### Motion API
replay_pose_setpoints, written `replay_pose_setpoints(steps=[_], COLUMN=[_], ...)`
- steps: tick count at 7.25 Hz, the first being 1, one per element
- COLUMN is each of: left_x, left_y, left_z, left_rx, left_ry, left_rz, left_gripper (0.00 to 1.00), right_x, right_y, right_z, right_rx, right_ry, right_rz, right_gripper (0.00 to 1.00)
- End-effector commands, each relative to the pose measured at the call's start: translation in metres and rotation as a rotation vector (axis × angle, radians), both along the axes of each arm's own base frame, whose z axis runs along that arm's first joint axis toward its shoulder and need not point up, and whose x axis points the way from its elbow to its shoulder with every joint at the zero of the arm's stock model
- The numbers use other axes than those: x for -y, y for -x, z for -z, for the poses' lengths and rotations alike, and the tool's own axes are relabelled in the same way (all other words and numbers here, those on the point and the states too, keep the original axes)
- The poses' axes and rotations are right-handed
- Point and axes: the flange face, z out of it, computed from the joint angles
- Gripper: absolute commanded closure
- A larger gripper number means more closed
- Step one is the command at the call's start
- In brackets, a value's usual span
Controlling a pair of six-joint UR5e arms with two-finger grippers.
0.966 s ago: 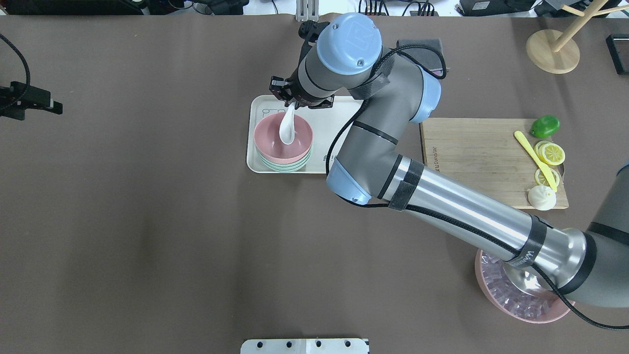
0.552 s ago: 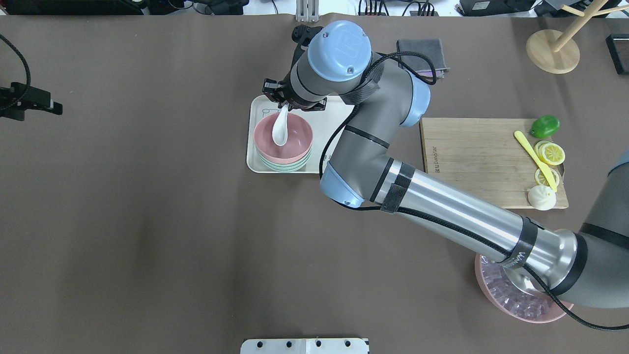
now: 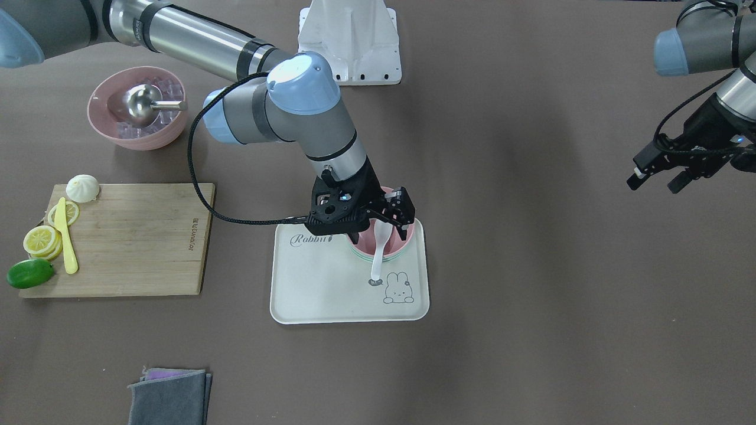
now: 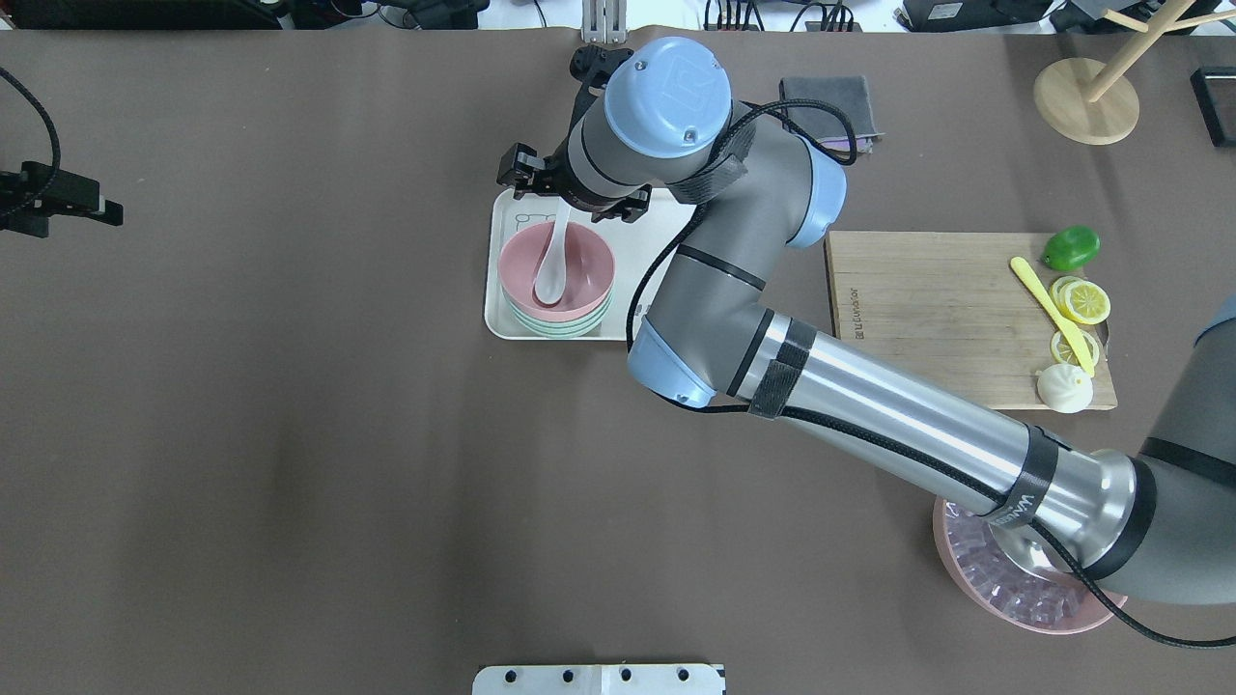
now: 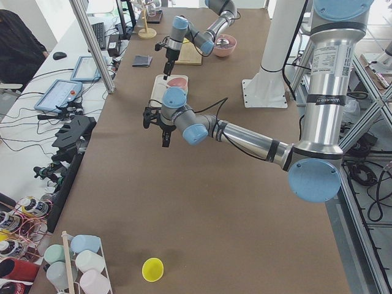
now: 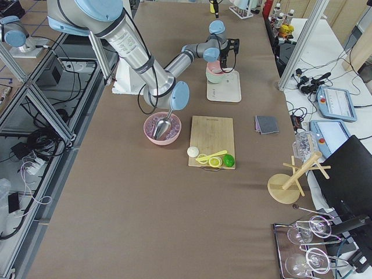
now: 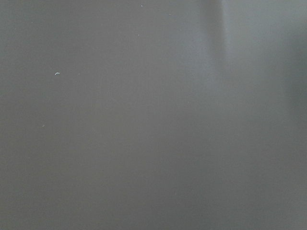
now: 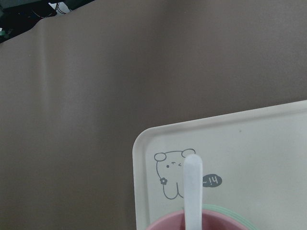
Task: Stack pink bowl on green and place spoon
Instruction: 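Lower the white spoon into the pink bowl with the right gripper, then open the right gripper and withdraw it away from the bowls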
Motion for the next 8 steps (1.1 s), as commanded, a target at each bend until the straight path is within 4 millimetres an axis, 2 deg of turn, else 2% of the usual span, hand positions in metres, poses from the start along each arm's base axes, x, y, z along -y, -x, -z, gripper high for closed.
replay_pose_setpoints(steps=[1,2,3,4,5,6,7,8], left_x=[0.008,0.007,0.012,0.004,0.002,-0.002,-0.004,-0.014], left_y=[0.031,0.06,0.091,0.127,0.155,0.176,0.18,0.182], left_z=[-0.005,-0.018,-0.035,-0.072,-0.091,-0.107,-0.122,-0.129], left_rx=[0.01,0.023,0.066,0.14,0.212,0.257,0.27,0.267], left_ry=[0.015,0.042,0.001,-0.057,-0.064,-0.04,-0.012,-0.002], left_rz=[0.064,0.116,0.125,0.079,0.027,-0.022,-0.048,-0.046], left_gripper=[0.02,0.02,0.02,0.02,0.02,0.02,0.02,0.02], right_x=[0.001,0.003,0.01,-0.002,-0.012,-0.021,-0.031,-0.036], right_y=[-0.067,-0.115,-0.179,-0.239,-0.305,-0.372,-0.441,-0.505], right_z=[-0.013,-0.026,-0.05,-0.097,-0.156,-0.215,-0.284,-0.35], right_rx=[-0.065,-0.231,-0.386,-0.477,-0.489,-0.455,-0.435,-0.459], right_ry=[0.059,0.025,0.013,-0.011,0.006,0.03,0.051,0.039], right_rz=[0.041,0.09,0.141,0.211,0.254,0.311,0.362,0.412], right_gripper=[0.0,0.0,0.0,0.0,0.0,0.0,0.0,0.0])
